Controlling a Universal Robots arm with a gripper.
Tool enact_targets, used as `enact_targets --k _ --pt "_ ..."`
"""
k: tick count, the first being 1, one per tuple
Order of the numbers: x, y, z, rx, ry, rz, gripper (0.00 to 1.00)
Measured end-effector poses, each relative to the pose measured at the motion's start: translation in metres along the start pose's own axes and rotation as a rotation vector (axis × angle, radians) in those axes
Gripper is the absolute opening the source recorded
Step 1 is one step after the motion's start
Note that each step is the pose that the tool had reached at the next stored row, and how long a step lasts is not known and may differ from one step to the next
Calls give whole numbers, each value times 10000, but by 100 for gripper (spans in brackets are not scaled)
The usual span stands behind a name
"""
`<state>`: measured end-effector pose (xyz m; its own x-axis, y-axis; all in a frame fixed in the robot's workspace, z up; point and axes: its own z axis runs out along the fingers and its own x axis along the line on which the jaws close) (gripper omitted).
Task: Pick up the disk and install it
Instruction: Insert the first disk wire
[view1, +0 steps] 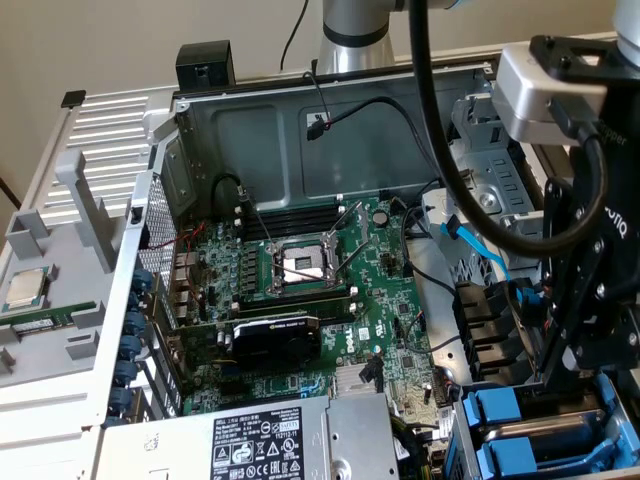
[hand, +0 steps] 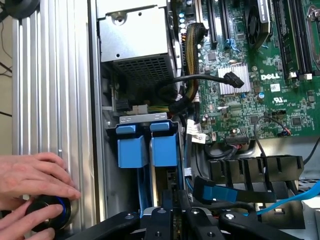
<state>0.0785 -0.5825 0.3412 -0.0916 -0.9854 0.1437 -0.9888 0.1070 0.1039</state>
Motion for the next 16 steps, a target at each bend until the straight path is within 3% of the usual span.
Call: enact_targets --k 16 --pt "-10 -10 17 17 0 3 16"
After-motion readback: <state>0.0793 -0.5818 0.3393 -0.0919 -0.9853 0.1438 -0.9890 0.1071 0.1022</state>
